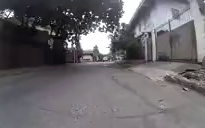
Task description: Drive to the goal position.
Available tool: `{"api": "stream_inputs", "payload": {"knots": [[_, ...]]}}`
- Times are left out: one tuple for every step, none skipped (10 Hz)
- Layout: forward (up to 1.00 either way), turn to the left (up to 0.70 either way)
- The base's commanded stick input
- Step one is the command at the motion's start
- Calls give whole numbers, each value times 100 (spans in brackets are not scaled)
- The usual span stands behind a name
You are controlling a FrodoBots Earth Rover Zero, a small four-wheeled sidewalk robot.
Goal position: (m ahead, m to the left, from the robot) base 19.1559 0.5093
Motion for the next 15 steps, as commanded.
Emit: {"api": "stream_inputs", "payload": {"knots": [[100,3],[100,3],[100,3],[100,3],[100,3],[100,3],[100,3],[100,3],[100,3],[100,3],[100,3],[100,-19],[100,-37],[100,-17],[100,3]]}}
